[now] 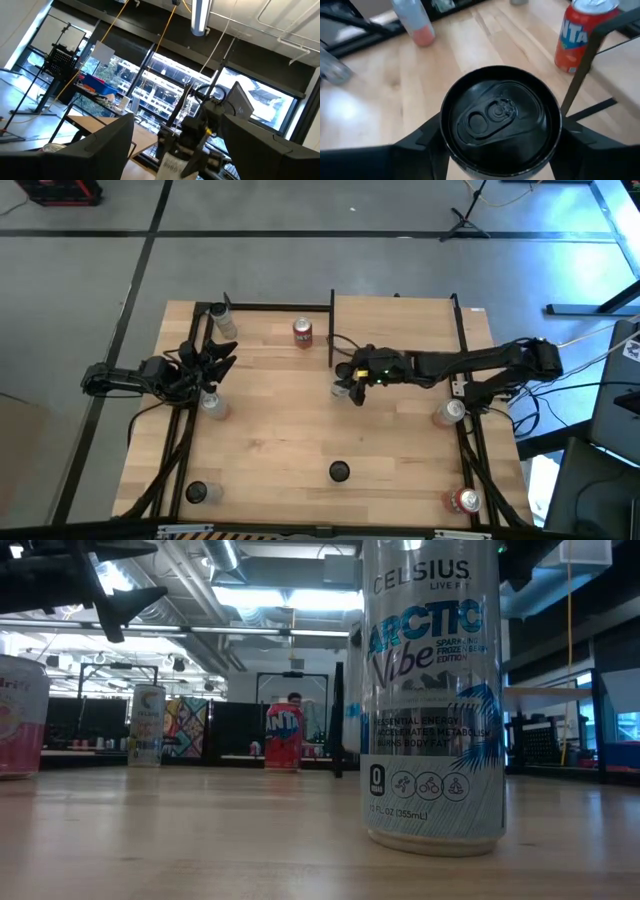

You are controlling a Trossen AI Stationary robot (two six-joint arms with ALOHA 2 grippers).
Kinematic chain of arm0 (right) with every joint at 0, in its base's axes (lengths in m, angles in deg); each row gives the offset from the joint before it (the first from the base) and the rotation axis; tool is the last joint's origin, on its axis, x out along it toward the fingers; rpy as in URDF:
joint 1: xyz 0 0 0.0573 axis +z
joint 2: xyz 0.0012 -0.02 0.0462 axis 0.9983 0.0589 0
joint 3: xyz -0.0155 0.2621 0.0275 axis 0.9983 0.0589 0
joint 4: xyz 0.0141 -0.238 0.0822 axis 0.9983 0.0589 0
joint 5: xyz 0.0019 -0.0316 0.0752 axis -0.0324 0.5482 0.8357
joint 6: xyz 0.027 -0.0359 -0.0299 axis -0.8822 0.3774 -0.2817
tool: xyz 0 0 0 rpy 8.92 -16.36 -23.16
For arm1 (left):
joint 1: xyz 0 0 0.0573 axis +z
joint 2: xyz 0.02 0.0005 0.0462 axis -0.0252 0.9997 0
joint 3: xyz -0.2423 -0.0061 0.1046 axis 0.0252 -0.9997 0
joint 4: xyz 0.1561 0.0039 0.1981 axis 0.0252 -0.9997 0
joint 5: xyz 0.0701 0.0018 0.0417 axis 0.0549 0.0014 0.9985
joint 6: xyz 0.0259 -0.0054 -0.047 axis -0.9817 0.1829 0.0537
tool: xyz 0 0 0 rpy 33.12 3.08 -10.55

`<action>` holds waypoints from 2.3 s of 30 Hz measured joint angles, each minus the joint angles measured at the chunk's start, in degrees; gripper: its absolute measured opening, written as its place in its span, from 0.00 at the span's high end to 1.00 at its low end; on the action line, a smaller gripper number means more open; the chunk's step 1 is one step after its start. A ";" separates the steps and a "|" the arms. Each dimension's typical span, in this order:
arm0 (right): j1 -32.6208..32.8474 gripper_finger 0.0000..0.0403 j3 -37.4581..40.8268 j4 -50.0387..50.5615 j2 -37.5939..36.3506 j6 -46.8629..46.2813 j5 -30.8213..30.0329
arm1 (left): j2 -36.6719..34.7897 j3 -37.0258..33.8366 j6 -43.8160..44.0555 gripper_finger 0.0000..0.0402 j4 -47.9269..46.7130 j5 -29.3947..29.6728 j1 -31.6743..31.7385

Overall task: Place canned beverage on shelf
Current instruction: Put the top white blue soda can on the shelf

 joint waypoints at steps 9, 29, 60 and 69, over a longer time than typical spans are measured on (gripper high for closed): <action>0.00 0.41 -3.00 9.52 -8.09 -1.83 -2.82 | 0.02 0.00 -0.04 0.27 -1.05 -0.13 0.00; -2.59 0.42 -18.27 33.35 -12.39 4.01 -11.77 | 0.02 0.00 0.00 0.27 -0.99 0.00 0.00; -38.23 0.42 -18.27 46.02 -23.74 10.49 -8.91 | 0.02 0.02 -0.04 0.27 -1.25 2.04 0.00; -48.67 0.42 -18.27 46.00 -23.80 12.16 -6.34 | 0.02 0.02 0.01 0.27 -1.25 1.76 0.01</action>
